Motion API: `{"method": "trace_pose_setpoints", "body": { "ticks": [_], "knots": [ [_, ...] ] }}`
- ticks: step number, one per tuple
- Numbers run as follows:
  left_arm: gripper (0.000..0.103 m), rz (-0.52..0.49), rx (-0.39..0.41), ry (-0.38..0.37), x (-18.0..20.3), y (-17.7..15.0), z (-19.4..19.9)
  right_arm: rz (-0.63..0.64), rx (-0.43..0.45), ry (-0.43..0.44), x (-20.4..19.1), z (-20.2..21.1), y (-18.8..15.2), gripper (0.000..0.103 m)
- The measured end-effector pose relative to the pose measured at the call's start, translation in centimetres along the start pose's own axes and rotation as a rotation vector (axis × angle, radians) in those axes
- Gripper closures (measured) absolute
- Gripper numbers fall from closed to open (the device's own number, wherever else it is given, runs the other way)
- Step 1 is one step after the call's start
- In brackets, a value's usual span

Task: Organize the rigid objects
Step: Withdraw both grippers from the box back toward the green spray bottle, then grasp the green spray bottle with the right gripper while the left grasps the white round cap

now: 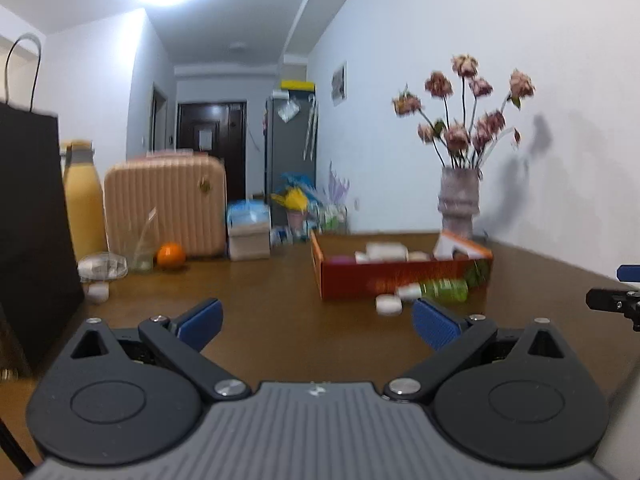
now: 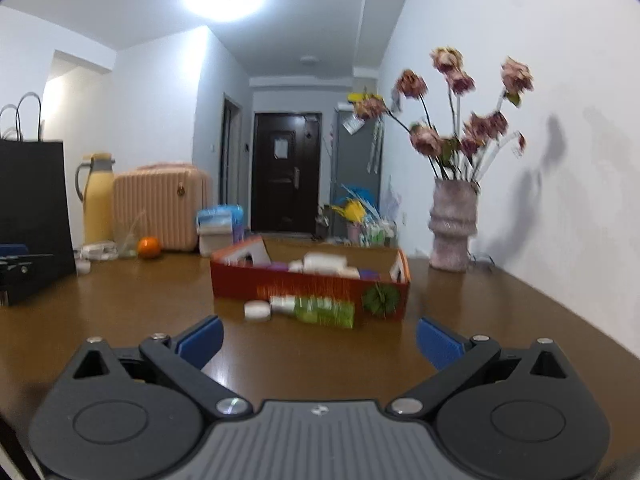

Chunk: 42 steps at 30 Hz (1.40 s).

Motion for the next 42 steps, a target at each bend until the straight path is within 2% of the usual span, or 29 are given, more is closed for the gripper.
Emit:
{"method": "trace_pose_setpoints", "body": {
  "ticks": [3,5,9,13,15,17,20,23,24,25,27,30,31,33,35,37,40,42],
  "knots": [
    [0.0,0.004,-0.066,-0.045,-0.1,-1.0,0.4,-0.039,-0.053,-0.026,-0.8,1.7,-2.1,0.0],
    [0.0,-0.018,-0.066,-0.037,0.2,-1.1,0.4,-0.051,-0.073,0.01,-1.3,2.0,-2.8,0.0],
    [0.0,-0.035,-0.059,-0.07,1.0,-0.5,-1.5,-0.04,-0.087,-0.024,-0.7,0.7,-2.6,0.0],
    [0.0,0.068,-0.128,-0.132,1.7,0.3,-6.0,-0.011,-0.11,-0.04,0.4,-2.4,-2.2,0.004],
    [0.0,0.104,-0.156,-0.215,2.7,0.7,-8.7,0.0,-0.124,-0.029,0.7,-4.4,-1.7,0.004],
    [0.0,0.088,-0.164,-0.253,3.8,1.3,-11.3,0.018,-0.144,-0.015,0.9,-6.8,-0.8,0.007],
    [0.001,-0.02,-0.172,-0.276,5.9,2.2,-15.9,0.077,-0.167,0.023,1.1,-10.7,0.7,0.008],
    [0.017,-0.084,-0.237,-0.281,7.4,2.0,-21.0,0.152,-0.176,0.087,1.7,-15.1,2.3,0.011],
    [0.023,-0.084,-0.275,-0.289,7.7,1.6,-22.8,0.169,-0.181,0.117,2.0,-17.0,2.8,0.016],
    [0.024,-0.087,-0.311,-0.292,8.0,1.3,-24.3,0.176,-0.193,0.137,2.2,-18.4,2.9,0.021],
    [0.026,-0.09,-0.366,-0.302,8.2,0.5,-27.1,0.174,-0.222,0.18,2.6,-21.6,3.3,0.024],
    [0.027,-0.101,-0.372,-0.303,8.5,0.3,-30.0,0.143,-0.28,0.224,2.8,-25.6,3.4,0.028],
    [0.027,-0.102,-0.378,-0.306,8.6,0.3,-30.7,0.15,-0.282,0.241,2.6,-26.3,3.3,0.029],
    [0.037,-0.101,-0.414,-0.303,8.6,0.0,-32.1,0.191,-0.29,0.253,2.3,-27.6,3.2,0.029],
    [0.039,-0.104,-0.426,-0.316,8.7,-0.3,-32.9,0.226,-0.293,0.259,2.1,-28.7,2.9,0.031],
    [0.043,-0.102,-0.433,-0.318,8.6,-0.8,-33.2,0.225,-0.317,0.29,2.2,-29.6,2.4,0.041],
    [0.048,-0.093,-0.422,-0.319,8.5,-1.4,-33.2,0.208,-0.335,0.336,2.5,-30.5,2.0,0.048],
    [0.055,-0.106,-0.423,-0.317,8.5,-1.3,-33.1,0.187,-0.344,0.357,2.6,-30.8,2.0,0.049]
  ]
}}
Point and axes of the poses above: each gripper's, at about its wrist camera, not at the fingertips, and z roughly against the way its jaws point, x to its right, y to its top, the point moved 5 cm from there along -z, roughly the way its jaws point, and after that the axes turned 1 degree about z, right-handed, at the moved point
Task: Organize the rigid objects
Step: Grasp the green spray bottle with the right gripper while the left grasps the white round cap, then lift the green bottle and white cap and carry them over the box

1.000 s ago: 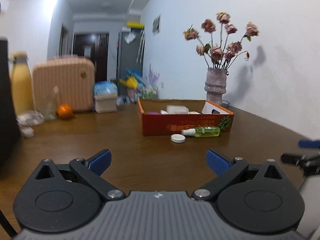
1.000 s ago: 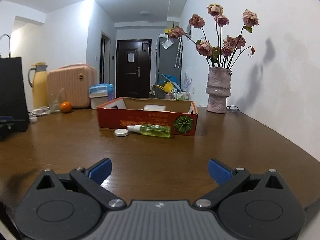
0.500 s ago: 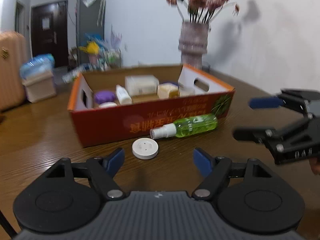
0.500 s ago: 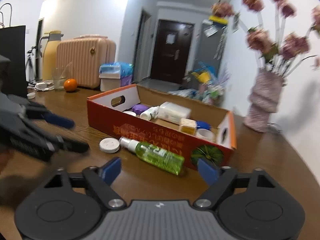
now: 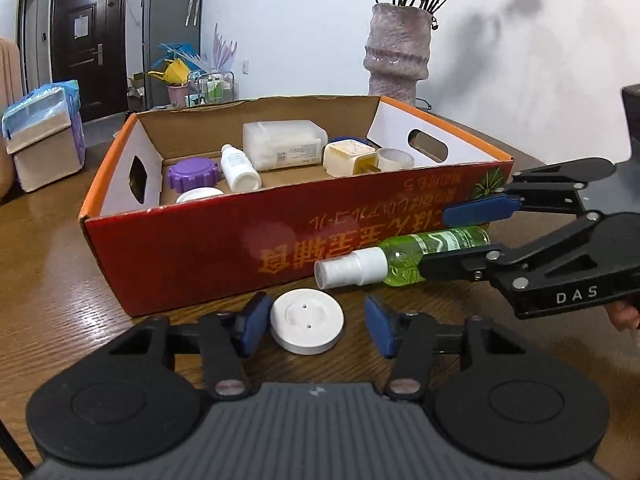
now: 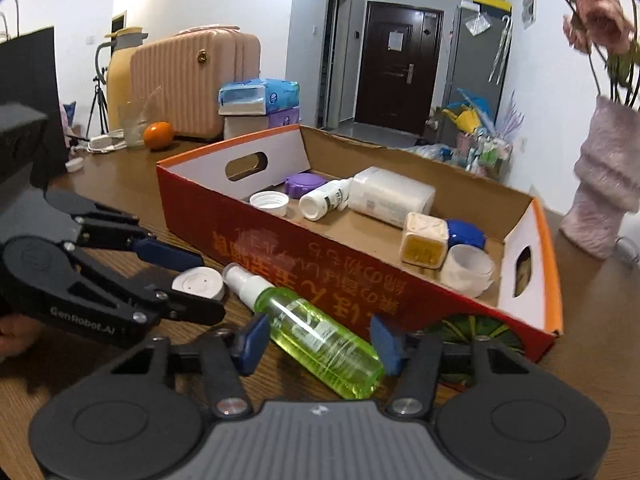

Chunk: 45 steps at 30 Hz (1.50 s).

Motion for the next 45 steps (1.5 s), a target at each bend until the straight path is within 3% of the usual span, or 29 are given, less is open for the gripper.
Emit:
{"method": "trace_pose_setpoints", "body": {
  "ticks": [2,5,8,12,18,22,26,30,36,41,45],
  "knots": [
    [0.062,-0.008,0.002,0.012,-0.1,0.0,0.0,0.006,-0.001,0.022,-0.2,-0.4,0.0,0.047],
    [0.063,0.006,0.001,0.013,0.0,-0.3,0.6,0.019,-0.02,0.018,-0.4,-0.9,-0.1,0.048],
    [0.063,0.035,-0.008,0.001,0.6,-1.1,2.3,-0.004,-0.043,0.023,-0.7,0.0,-0.2,0.06],
    [0.063,0.068,0.051,-0.037,1.5,-2.9,7.1,-0.002,-0.055,-0.001,-1.8,2.9,-1.8,0.072],
    [0.063,0.142,0.048,-0.039,1.3,-5.1,9.2,-0.052,-0.065,-0.054,-2.7,6.7,-4.8,0.073],
    [0.063,0.104,0.035,0.02,2.0,-5.7,8.7,-0.06,-0.092,-0.071,-2.8,5.1,-4.4,0.072],
    [0.063,0.133,0.067,-0.01,2.5,-6.2,10.4,-0.093,-0.099,-0.061,-2.9,3.5,-3.6,0.072],
    [0.063,0.114,0.095,0.052,2.8,-6.8,12.6,-0.141,-0.104,-0.086,-2.7,3.4,-3.6,0.073],
    [0.063,0.056,0.199,0.052,4.4,-6.5,17.7,-0.17,-0.058,-0.145,-4.7,7.7,-6.2,0.073],
    [0.063,0.041,0.27,0.04,6.1,-6.3,20.5,-0.319,0.0,-0.184,-6.6,13.0,-8.8,0.073],
    [0.063,0.045,0.296,0.003,7.5,-6.8,22.3,-0.365,0.055,-0.183,-8.9,16.6,-9.9,0.073]
  ]
}}
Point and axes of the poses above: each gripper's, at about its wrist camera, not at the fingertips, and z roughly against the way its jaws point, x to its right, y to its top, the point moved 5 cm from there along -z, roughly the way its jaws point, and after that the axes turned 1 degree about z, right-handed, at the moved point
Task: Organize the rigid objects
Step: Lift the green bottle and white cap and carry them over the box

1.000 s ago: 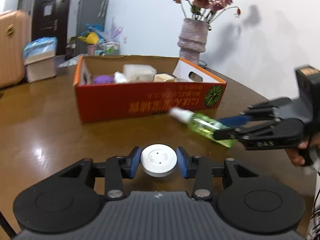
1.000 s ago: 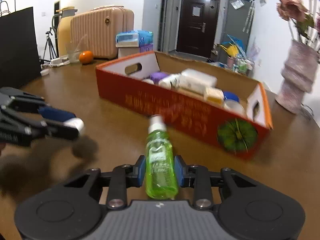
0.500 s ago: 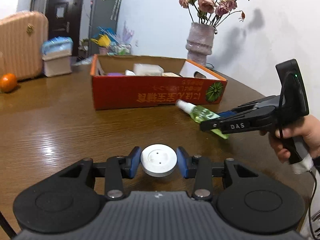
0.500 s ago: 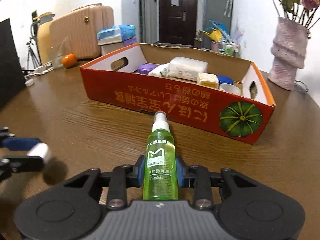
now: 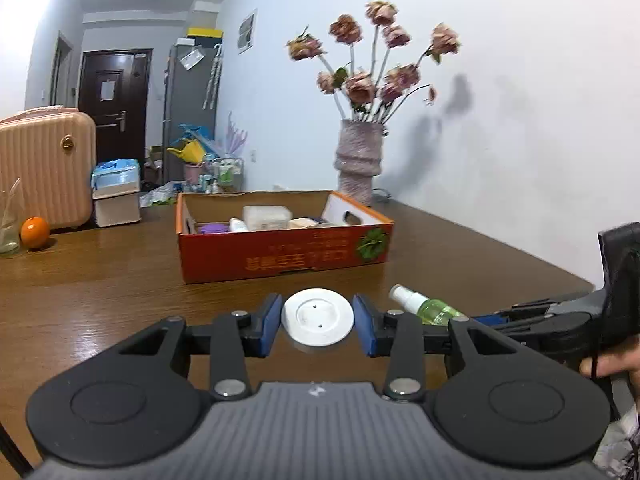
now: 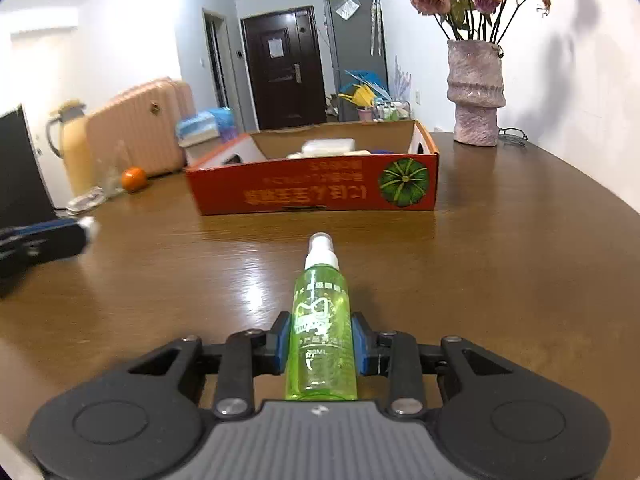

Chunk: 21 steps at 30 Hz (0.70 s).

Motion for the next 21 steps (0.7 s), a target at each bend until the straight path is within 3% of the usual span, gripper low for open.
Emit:
{"method": "trace_pose_setpoints", "body": {
  "ticks": [14,21],
  "knots": [
    [0.063,0.015,0.116,0.001,1.9,-1.0,9.3,0.072,0.197,0.003,-4.7,10.9,-0.3,0.073],
    [0.063,-0.012,0.124,-0.017,2.8,-0.7,9.3,0.079,0.225,0.02,-4.7,12.2,0.1,0.073]
  ]
}}
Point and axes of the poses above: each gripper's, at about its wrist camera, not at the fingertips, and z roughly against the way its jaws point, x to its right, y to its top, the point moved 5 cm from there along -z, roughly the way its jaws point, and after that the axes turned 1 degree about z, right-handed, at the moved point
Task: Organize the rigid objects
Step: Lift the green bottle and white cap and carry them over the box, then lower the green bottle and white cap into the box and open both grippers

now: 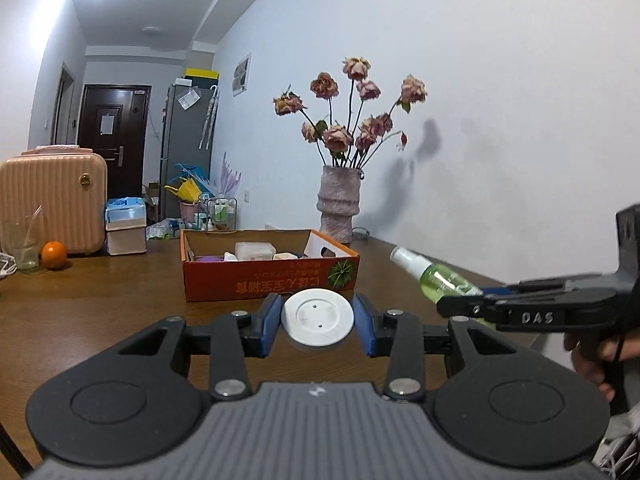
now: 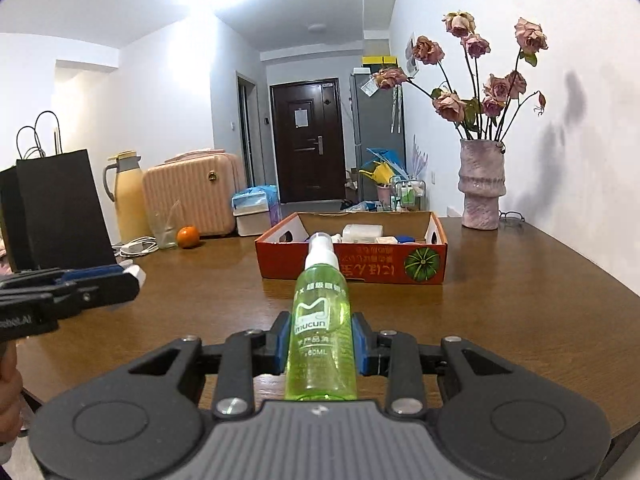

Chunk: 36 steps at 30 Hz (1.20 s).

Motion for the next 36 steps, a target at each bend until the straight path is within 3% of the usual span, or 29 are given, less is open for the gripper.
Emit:
{"method": "trace_pose_setpoints", "body": {
  "ticks": [5,9,13,15,19,27,32,36],
  "knots": [
    [0.063,-0.015,-0.014,-0.056,-0.7,2.0,-3.8,0.052,0.007,-0.016,1.0,-1.3,1.8,0.073],
    [0.063,-0.022,-0.026,-0.103,-2.2,5.1,-8.8,0.129,0.005,0.002,2.8,-4.2,5.1,0.073],
    [0.063,-0.023,-0.052,-0.127,-4.3,8.2,-15.0,0.206,-0.015,0.013,5.3,-9.4,9.5,0.073],
    [0.063,-0.05,-0.064,-0.104,-5.2,9.3,-18.4,0.236,-0.039,0.013,6.7,-12.4,11.6,0.073],
    [0.063,-0.077,-0.152,-0.108,-6.8,10.0,-25.6,0.3,-0.12,0.045,8.8,-19.5,14.2,0.073],
    [0.063,-0.015,-0.381,-0.171,-9.2,7.5,-38.3,0.353,-0.368,0.212,10.5,-32.9,13.6,0.073],
    [0.063,-0.05,-0.472,-0.182,-9.5,5.0,-42.5,0.359,-0.481,0.282,10.7,-37.7,11.8,0.073],
    [0.063,-0.057,-0.529,-0.211,-9.8,3.6,-44.5,0.365,-0.562,0.279,11.2,-40.0,10.2,0.073]
  ]
}}
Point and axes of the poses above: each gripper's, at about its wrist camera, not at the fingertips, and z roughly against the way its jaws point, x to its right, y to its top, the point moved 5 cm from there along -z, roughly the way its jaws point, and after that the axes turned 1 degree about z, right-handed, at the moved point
